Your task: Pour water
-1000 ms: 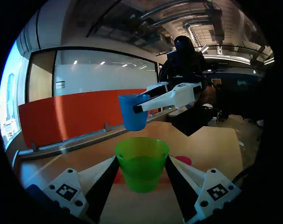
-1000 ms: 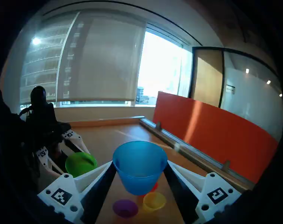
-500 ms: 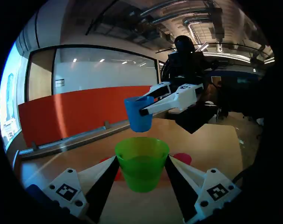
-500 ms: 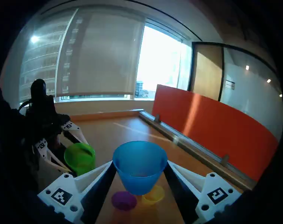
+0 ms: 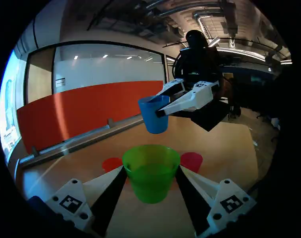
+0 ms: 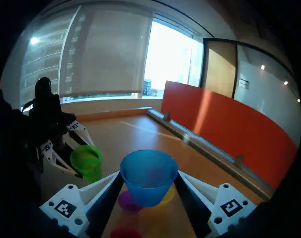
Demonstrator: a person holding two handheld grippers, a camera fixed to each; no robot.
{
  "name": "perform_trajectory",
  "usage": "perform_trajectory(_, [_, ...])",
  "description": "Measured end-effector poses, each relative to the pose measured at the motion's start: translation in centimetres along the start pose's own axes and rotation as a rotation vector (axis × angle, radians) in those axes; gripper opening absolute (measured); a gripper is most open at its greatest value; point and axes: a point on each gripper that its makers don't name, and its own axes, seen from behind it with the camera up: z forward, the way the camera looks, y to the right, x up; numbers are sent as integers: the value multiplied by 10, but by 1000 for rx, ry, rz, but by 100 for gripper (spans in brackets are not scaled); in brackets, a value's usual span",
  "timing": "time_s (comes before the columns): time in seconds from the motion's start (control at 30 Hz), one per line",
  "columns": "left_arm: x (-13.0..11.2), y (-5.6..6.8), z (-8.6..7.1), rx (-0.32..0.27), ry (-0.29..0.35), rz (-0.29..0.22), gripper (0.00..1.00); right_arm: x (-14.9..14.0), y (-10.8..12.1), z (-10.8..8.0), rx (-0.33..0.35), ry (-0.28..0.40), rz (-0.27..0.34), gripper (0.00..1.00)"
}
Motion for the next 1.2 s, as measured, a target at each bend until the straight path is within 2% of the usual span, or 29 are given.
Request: perform_trajectory(1.2, [-55, 20, 20, -53, -180, 12, 84, -66, 16, -34, -43, -124, 35, 90])
